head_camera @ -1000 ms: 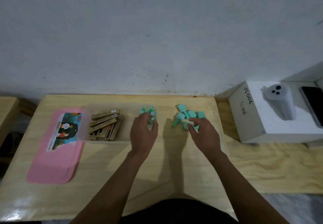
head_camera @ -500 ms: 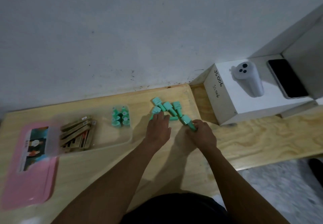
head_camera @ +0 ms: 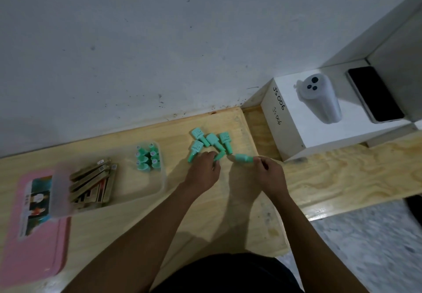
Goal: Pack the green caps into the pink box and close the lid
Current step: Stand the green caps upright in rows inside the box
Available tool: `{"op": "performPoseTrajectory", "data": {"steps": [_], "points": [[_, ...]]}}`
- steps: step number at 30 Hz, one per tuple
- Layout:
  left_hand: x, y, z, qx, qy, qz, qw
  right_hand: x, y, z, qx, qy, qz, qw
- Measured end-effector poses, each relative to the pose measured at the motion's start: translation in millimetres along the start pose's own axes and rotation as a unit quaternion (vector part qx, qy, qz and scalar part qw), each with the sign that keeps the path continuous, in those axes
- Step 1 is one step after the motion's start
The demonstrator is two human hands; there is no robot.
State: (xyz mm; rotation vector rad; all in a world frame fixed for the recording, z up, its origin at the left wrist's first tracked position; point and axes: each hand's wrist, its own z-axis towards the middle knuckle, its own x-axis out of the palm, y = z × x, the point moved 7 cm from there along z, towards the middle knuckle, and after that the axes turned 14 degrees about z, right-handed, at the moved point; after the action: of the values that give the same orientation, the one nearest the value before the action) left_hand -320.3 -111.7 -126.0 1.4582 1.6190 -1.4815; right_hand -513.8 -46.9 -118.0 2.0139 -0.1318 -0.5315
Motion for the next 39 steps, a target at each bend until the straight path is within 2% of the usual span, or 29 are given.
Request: {"op": "performPoseTrajectory", "data": {"steps": [1,2,4,6,8,10,15,19,22,26,29,34,37,39], "points": [[-2.4,3.2,-2.8,-0.049,0.029,-0.117,0.992,-0.1,3.2,-1.4,0.005,0.006,0.023,1.0],[-2.5,5.7,-7.1,-0.102,0.061,-0.231,0.966,0.8,6.7,-2.8,0.006,0.014,0.042,0.999],[-2.9,7.1,-19.4,-0.197,0.106,-0.415,0.882,5.0,14.9,-7.3,0.004,0.029,0.063,0.998],[-7.0,7.8,-29.3,-0.228,0.111,-0.523,0.814,10.6,23.8,-12.2,-0.005,0.033,0.071,0.997],[-12.0,12.1,-37.9,-0.221,0.097,-0.575,0.782,18.0,34.6,-18.2,-0.016,0.036,0.08,0.996],[-21.8,20.1,-47.1,-0.202,0.064,-0.57,0.794,27.2,45.5,-25.1,-0.032,0.046,0.092,0.994],[-65.4,50.4,-73.0,-0.163,-0.058,-0.485,0.857,56.3,70.2,-45.5,-0.094,0.083,0.067,0.99],[-103.8,97.5,-99.8,-0.171,-0.203,-0.378,0.887,90.4,94.8,-64.0,-0.139,0.139,0.025,0.98],[-117.6,133.2,-115.6,-0.194,-0.253,-0.262,0.911,120.3,115.6,-76.0,-0.177,0.18,-0.015,0.967],[-129.1,158.5,-127.6,-0.197,-0.268,-0.199,0.922,160.5,131.1,-82.9,-0.204,0.221,-0.073,0.951],[-136.2,161.8,-133.2,-0.179,-0.265,-0.168,0.932,185.9,130.9,-82.3,-0.213,0.23,-0.169,0.934],[-128.3,172.1,-128.7,-0.167,-0.219,-0.131,0.953,217.7,128.6,-84.9,-0.278,0.221,-0.366,0.86],[-122.3,175.5,-123.9,-0.149,-0.198,-0.133,0.96,231.4,126.3,-88.3,-0.321,0.212,-0.428,0.818],[-116.4,176.3,-119.4,-0.143,-0.179,-0.116,0.966,237.1,122.9,-89.4,-0.34,0.209,-0.442,0.803]]}}
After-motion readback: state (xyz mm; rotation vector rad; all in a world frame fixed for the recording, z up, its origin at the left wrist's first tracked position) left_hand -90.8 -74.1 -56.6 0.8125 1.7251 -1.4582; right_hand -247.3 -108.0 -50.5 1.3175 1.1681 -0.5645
